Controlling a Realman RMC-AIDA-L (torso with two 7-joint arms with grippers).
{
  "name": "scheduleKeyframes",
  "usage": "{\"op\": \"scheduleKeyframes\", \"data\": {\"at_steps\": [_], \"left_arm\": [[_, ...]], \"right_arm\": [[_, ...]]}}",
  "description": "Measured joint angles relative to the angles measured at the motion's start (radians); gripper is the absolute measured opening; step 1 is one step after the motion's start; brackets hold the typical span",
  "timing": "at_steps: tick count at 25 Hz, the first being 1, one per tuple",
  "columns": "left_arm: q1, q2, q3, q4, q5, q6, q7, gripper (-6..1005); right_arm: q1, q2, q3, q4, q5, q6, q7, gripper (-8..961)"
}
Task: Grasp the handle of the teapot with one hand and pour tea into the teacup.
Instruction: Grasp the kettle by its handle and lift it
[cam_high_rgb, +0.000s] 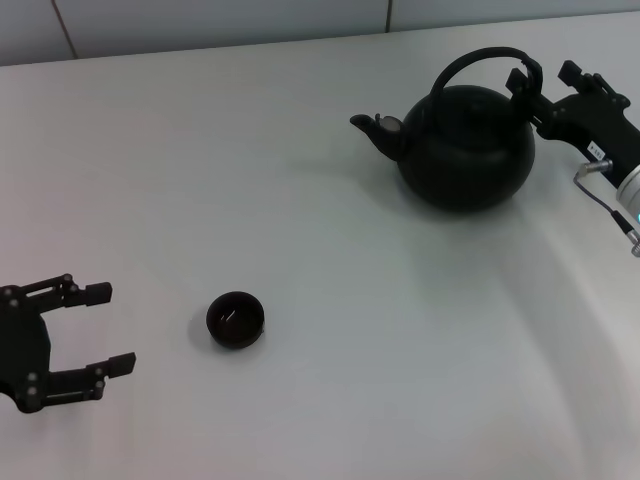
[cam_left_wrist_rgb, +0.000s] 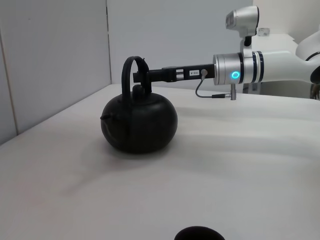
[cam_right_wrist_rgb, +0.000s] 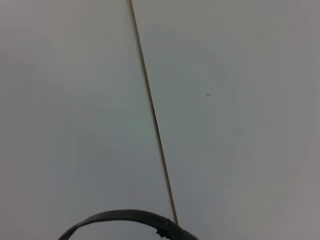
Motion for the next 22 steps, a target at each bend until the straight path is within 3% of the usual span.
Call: {"op": "scheduleKeyframes", "data": {"at_steps": [12, 18, 22], "left_arm": [[-0.009, -0.006, 0.000, 0.001, 0.013, -0.025, 0.000, 791], [-0.006, -0.006, -0.001, 0.001, 0.014, -0.022, 0.000, 791], [-0.003, -0.005, -0.001, 0.001, 0.015, -0.021, 0.000, 791]], "right_arm": [[-0.008, 0.001, -0.005, 0.006, 0.000, -0.012, 0.000, 791], [-0.009, 0.001, -0.009, 0.007, 0.000, -0.008, 0.000, 640], [-0.008, 0.000, -0.007, 0.007, 0.000, -0.006, 0.000, 478]]}}
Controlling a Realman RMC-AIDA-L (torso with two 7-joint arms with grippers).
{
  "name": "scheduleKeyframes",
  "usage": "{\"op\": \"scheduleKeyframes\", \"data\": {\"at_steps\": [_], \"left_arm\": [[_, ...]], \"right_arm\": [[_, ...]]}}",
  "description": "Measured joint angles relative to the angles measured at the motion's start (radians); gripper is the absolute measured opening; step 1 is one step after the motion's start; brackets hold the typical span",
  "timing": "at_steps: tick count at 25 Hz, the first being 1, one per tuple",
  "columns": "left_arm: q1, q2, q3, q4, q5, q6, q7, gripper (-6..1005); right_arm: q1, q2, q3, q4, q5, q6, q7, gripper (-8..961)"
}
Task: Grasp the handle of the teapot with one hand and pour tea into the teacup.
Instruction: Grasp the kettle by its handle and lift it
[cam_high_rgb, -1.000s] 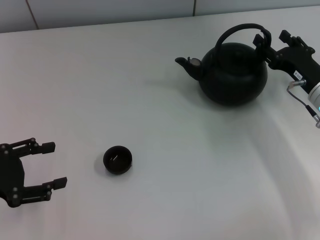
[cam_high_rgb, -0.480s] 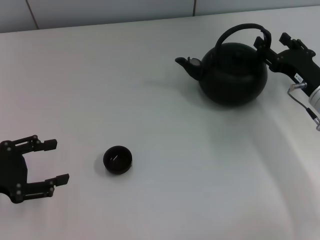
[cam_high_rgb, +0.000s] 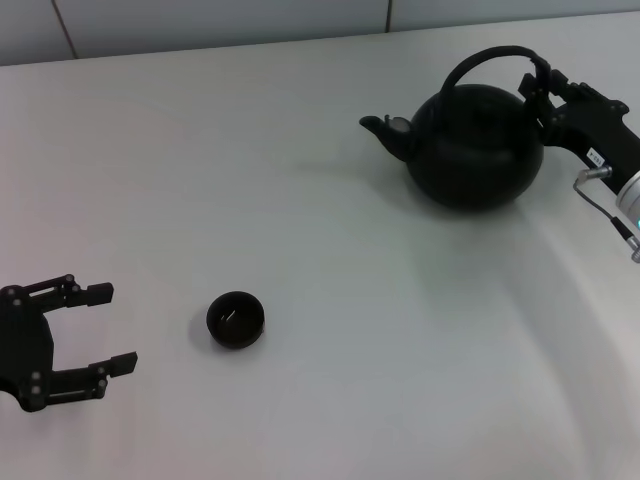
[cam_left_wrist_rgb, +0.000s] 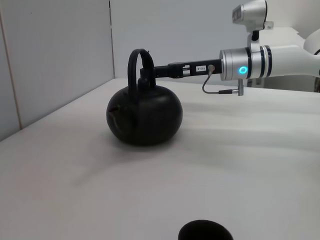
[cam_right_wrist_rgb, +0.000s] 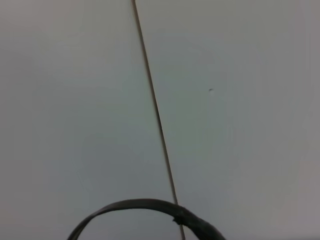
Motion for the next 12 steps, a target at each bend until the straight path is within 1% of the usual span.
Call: {"op": "scheduleKeyframes", "data": {"at_steps": [9, 12], "left_arm": [[0.004, 0.000, -0.013, 0.004, 0.001, 0.011, 0.000, 791], [0.005, 0.000, -0.014, 0.004, 0.001, 0.009, 0.000, 791]], "right_arm": [[-0.001, 0.001, 0.016, -0.003, 0.000, -0.006, 0.000, 201], [-0.001, 0.001, 0.017, -0.003, 0.000, -0.006, -0.001, 162]]}}
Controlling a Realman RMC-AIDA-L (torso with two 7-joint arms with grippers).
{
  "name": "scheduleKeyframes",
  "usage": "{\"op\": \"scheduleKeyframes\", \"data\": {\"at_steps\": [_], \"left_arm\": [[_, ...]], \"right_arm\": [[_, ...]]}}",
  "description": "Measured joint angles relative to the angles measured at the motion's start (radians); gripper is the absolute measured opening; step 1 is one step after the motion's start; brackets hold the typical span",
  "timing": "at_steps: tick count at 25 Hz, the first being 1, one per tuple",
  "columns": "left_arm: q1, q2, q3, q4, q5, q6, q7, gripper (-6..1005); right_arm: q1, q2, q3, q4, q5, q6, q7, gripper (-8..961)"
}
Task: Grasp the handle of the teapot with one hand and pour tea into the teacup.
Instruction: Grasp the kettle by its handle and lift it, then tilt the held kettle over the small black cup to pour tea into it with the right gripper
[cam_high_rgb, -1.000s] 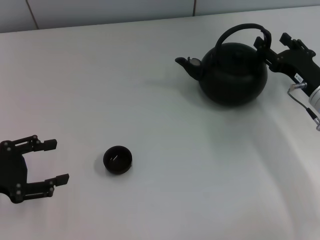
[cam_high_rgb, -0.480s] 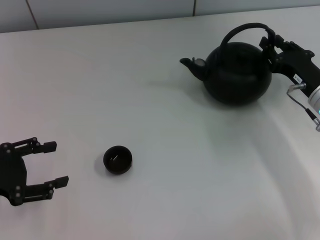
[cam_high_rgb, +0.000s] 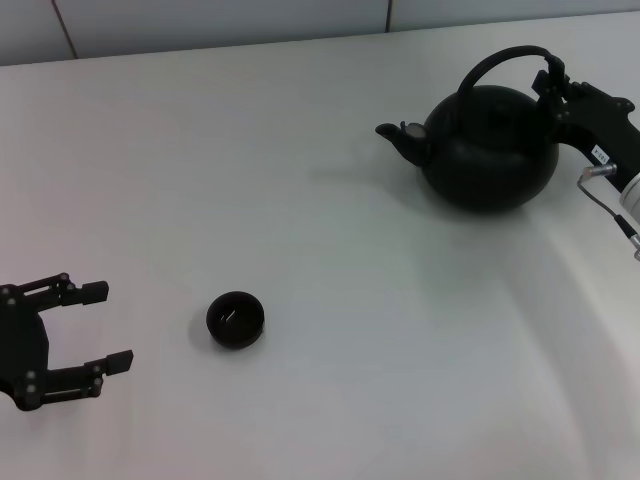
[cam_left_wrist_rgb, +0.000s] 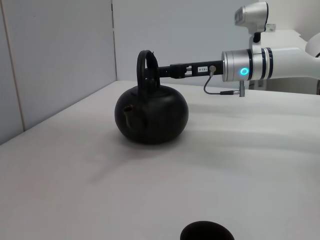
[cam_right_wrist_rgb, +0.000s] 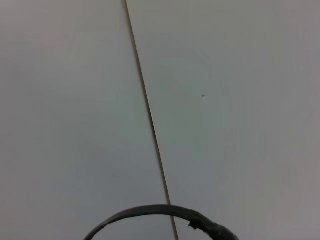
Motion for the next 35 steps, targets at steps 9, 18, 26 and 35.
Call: {"op": "scheduleKeyframes", "data": {"at_steps": [9, 18, 26, 35], "left_arm": [[0.000, 0.000, 0.000, -0.002, 0.001, -0.003, 0.000, 791], [0.000, 0.001, 0.000, 0.000, 0.005, 0.002, 0.000, 791], [0.003, -0.001, 0.000, 0.000, 0.013, 0.013, 0.000, 791], [0.014, 0.004, 0.000, -0.004, 0.015, 0.012, 0.006, 791]], "right_arm": [[0.002, -0.001, -0.007, -0.006, 0.000, -0.025, -0.005, 123], [0.001, -0.005, -0.077, -0.031, -0.015, -0.148, -0.010, 123], [0.010, -0.005, -0.286, -0.109, -0.016, -0.158, -0.012, 123], [0.007, -0.003, -0.458, -0.215, -0.016, -0.159, -0.012, 122]]}}
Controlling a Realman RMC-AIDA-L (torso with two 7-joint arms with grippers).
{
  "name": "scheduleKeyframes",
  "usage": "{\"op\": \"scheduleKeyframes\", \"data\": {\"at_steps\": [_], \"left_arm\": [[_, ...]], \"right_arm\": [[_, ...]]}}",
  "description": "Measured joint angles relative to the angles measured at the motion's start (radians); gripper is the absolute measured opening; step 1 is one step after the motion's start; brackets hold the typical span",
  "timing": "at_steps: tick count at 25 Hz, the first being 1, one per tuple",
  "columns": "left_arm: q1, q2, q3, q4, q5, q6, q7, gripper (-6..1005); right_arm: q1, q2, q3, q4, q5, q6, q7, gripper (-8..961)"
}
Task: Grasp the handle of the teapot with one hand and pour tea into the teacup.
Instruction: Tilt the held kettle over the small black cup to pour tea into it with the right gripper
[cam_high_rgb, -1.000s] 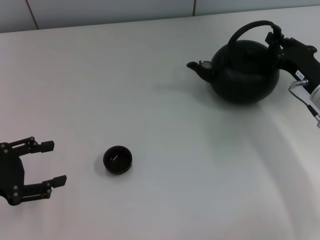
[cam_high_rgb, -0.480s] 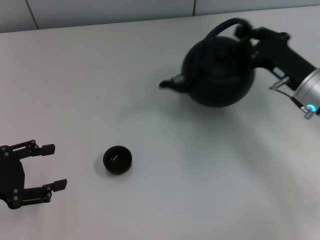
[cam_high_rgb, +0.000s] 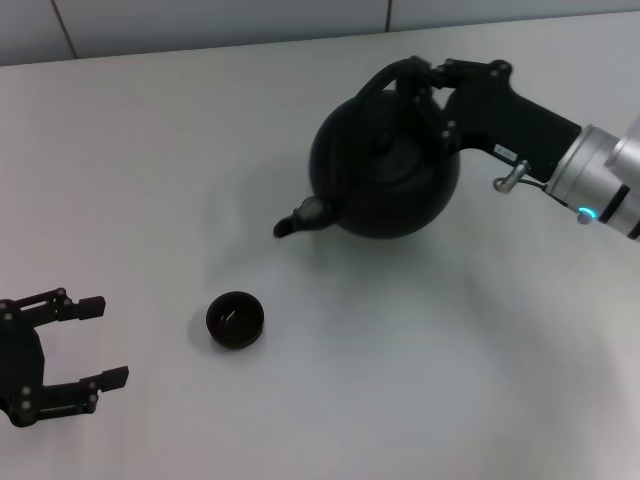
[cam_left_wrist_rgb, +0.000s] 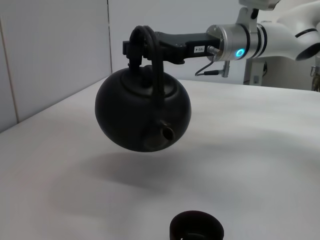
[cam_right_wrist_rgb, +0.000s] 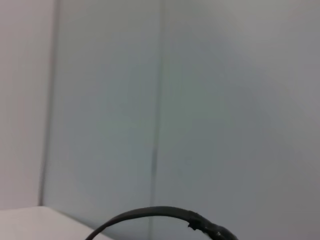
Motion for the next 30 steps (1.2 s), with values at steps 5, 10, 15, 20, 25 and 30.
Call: {"op": "scheduleKeyframes", "data": {"at_steps": [5, 10, 15, 20, 25, 30], "left_arm": [[0.006, 0.001, 0.000, -0.002, 0.000, 0.001, 0.004, 791], [0.010, 0.002, 0.000, -0.002, 0.001, 0.001, 0.005, 791], [0.011, 0.003, -0.001, -0.002, 0.008, 0.001, 0.005, 791], [0.012, 0.002, -0.003, 0.000, 0.023, -0.002, -0.001, 791], [0.012, 0.000, -0.003, 0.003, 0.024, -0.002, -0.002, 791], [0.012, -0.003, -0.003, 0.003, 0.025, -0.002, 0.001, 791]], "right_arm": [[0.000, 0.001, -0.084, -0.046, 0.000, 0.000, 0.000, 122], [0.004, 0.002, -0.141, -0.083, 0.000, 0.001, 0.000, 122], [0.005, 0.002, -0.161, -0.110, 0.000, 0.006, 0.001, 123], [0.005, 0.003, -0.163, -0.119, 0.000, 0.006, -0.020, 122], [0.008, 0.004, -0.176, -0.127, 0.000, 0.010, -0.049, 122], [0.015, 0.004, -0.180, -0.129, 0.001, 0.011, -0.070, 121]]}}
